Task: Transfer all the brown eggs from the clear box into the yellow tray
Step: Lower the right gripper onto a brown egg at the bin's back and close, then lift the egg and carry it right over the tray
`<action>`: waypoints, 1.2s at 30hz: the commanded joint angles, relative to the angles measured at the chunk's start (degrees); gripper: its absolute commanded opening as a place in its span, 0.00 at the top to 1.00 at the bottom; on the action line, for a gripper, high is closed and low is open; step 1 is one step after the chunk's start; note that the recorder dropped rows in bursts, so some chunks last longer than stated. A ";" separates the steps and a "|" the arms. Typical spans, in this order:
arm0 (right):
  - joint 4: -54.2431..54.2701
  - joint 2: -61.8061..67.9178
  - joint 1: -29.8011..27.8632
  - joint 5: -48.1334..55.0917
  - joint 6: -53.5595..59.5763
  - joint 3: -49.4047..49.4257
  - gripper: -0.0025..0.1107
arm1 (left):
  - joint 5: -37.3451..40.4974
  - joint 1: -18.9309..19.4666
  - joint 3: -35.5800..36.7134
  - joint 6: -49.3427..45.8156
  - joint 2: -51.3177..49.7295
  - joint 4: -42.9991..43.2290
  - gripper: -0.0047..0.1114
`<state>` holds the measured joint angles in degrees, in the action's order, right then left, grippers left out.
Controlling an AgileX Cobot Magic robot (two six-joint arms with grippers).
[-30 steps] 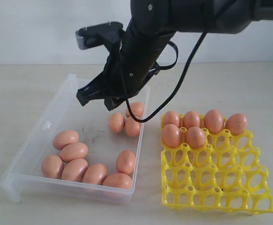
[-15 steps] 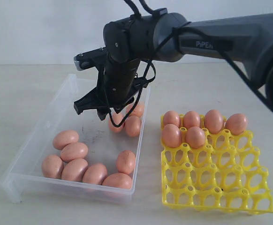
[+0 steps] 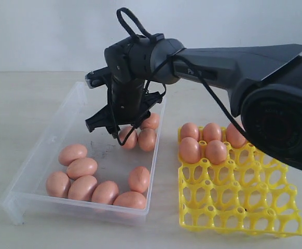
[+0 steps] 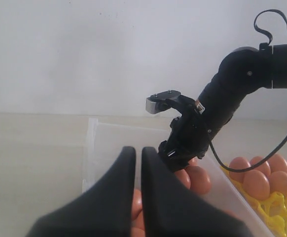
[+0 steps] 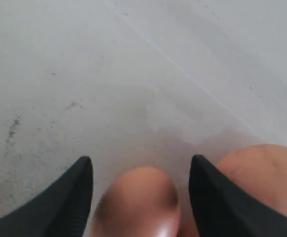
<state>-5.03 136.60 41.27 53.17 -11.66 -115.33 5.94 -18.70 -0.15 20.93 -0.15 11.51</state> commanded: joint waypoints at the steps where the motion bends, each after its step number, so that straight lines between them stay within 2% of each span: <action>1: -1.89 0.03 -0.13 1.84 -1.26 -0.68 0.56 | -0.11 -0.45 0.15 0.47 0.15 -0.13 0.92; 8: 2.11 0.03 -0.13 3.20 -1.81 -0.68 0.56 | -0.11 -0.45 0.15 0.47 0.15 -0.13 0.92; 20: 2.16 0.03 -0.13 5.58 -4.48 -0.68 0.57 | -0.32 -0.45 0.15 0.47 0.15 -0.13 0.92; 24: 2.16 0.03 -0.13 6.12 -4.37 -0.68 0.69 | -0.32 -0.45 0.15 0.47 0.15 -0.13 0.92; 29: 2.16 0.03 -0.13 5.74 -2.51 -0.68 0.98 | -0.32 -0.45 0.15 0.47 0.15 -0.13 0.92; 36: 0.59 -0.08 0.38 -0.06 -2.68 -0.68 0.98 | -0.06 -0.45 0.15 0.47 0.15 -0.13 0.92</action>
<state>-2.91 136.73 41.27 56.09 -14.40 -115.81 5.94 -18.70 -0.15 20.93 -0.15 11.51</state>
